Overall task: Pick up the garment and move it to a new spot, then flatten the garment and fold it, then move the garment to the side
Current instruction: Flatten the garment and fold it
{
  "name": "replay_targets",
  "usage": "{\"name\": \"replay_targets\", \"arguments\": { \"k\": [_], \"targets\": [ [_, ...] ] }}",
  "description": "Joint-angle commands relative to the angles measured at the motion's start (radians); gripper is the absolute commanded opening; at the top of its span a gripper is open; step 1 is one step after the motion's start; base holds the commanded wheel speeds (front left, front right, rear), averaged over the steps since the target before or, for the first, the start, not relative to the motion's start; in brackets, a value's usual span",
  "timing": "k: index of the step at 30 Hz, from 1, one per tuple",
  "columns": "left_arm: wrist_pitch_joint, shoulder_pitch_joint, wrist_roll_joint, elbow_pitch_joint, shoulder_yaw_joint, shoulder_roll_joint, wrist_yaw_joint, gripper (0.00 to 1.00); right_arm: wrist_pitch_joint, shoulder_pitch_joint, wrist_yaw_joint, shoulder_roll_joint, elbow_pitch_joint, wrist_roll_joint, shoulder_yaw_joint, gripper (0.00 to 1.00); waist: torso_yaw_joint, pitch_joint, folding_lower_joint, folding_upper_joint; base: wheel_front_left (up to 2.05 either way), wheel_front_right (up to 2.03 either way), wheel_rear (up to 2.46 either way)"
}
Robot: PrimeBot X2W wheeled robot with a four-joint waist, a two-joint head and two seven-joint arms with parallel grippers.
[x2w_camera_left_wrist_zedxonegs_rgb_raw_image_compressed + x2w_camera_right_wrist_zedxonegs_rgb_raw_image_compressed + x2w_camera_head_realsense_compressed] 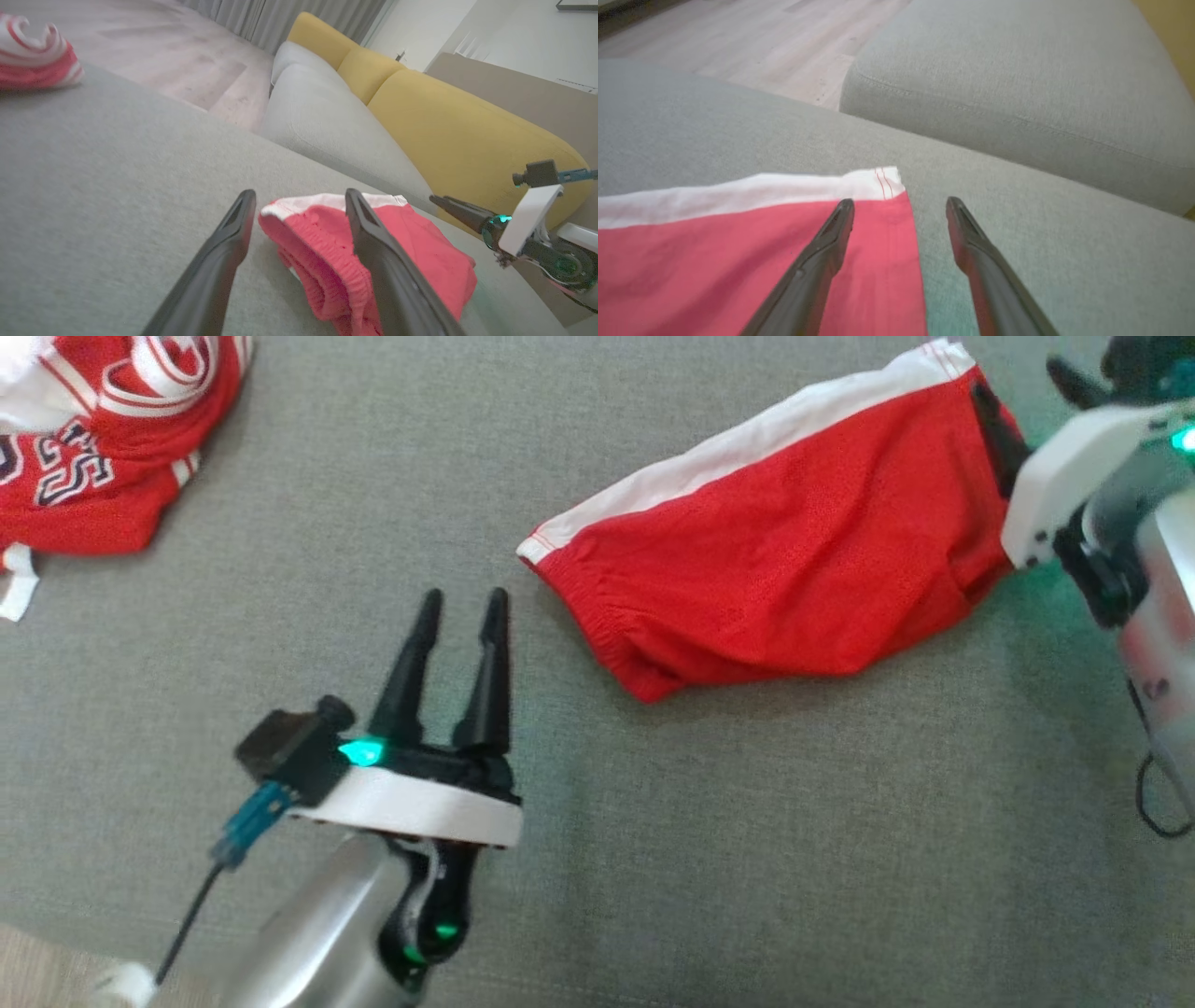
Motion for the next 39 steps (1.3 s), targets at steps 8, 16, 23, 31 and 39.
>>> {"name": "replay_targets", "arguments": {
  "k": [8, 16, 23, 31, 39],
  "targets": [
    [-0.009, 0.044, 0.075, -0.177, 0.094, 0.103, 0.08, 1.0, 0.151, 0.065, -0.001, -0.035, 0.009, 0.109, 0.049, 1.0, 0.018, -0.012, 0.0002, 0.0, 0.0, 0.0, 0.0],
    [-0.009, 0.069, 0.1, -0.208, 0.118, 0.153, 0.106, 1.0, 0.234, 0.109, -0.001, -0.02, -0.007, 0.18, 0.087, 0.2, 0.005, -0.016, 0.0002, 0.0, 0.0, 0.0, 0.0],
    [-0.009, 0.062, 0.15, -0.211, 0.137, 0.176, 0.127, 1.0, 0.128, 0.1, -0.001, -0.012, -0.03, 0.186, 0.067, 0.0, -0.032, -0.041, 0.0002, 0.0, 0.0, 0.0, 0.0],
    [-0.009, 0.113, 0.166, -0.203, 0.17, 0.176, 0.139, 1.0, 0.024, 0.17, -0.001, -0.005, -0.044, 0.177, 0.011, 0.0, -0.117, -0.117, 0.0002, 0.0, 0.0, 0.0, 0.0],
    [-0.009, 0.174, 0.186, -0.174, 0.179, 0.178, 0.141, 1.0, -0.059, 0.309, -0.001, 0.046, -0.06, 0.149, -0.086, 0.0, -0.208, -0.164, 0.0002, 0.0, 0.0, 0.0, 0.0]
  ]
}}
